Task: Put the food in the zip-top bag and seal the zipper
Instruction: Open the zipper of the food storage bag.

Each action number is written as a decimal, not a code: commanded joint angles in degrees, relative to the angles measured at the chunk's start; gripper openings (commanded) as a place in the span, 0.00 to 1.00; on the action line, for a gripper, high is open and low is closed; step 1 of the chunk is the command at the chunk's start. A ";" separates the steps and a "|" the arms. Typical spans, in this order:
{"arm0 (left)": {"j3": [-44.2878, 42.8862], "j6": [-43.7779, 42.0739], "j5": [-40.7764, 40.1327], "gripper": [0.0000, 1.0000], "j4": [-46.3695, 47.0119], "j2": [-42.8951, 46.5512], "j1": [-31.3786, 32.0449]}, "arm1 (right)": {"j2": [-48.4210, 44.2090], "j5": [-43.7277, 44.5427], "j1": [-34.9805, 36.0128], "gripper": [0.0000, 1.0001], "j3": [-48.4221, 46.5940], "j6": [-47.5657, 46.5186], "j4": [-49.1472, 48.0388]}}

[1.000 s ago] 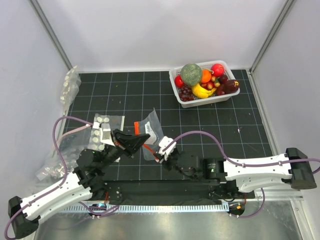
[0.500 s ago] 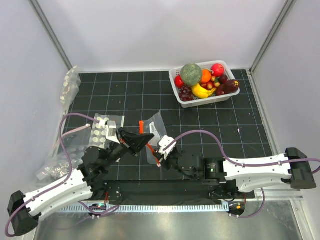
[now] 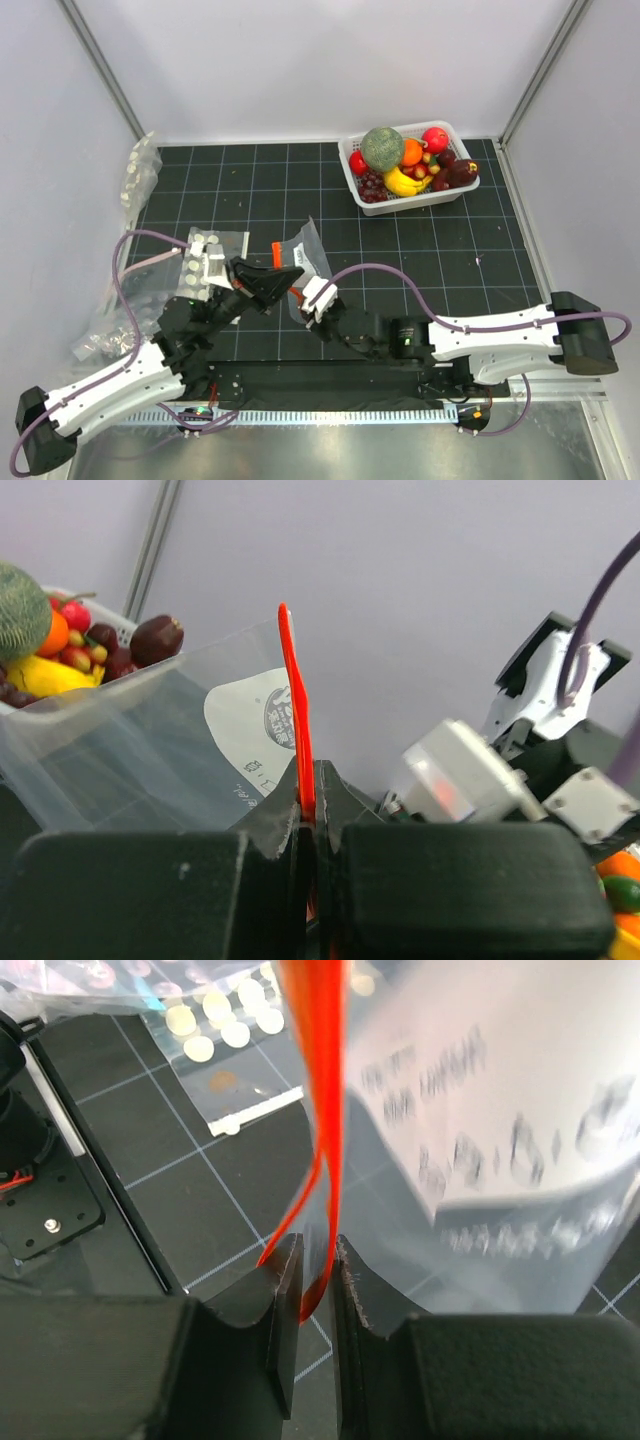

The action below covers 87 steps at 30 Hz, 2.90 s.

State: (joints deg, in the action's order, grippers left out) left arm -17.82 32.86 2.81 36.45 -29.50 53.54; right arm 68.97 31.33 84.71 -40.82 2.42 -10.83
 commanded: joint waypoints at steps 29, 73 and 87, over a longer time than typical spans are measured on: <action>-4.76 -4.38 0.61 0.76 -4.01 -7.49 -0.10 | -15.17 14.37 -5.78 0.01 3.73 11.29 0.54; -20.76 -21.17 -22.05 0.06 -20.44 -32.99 12.38 | -17.29 17.97 -6.75 0.01 3.55 16.48 4.32; -21.11 -22.31 -39.82 0.08 -30.83 -20.87 12.29 | -20.45 22.75 -6.75 0.01 3.99 15.45 6.37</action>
State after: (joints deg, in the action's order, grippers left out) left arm -37.50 12.01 -32.58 5.96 -52.99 65.67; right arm 50.02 54.06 77.67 -35.79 18.57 -0.84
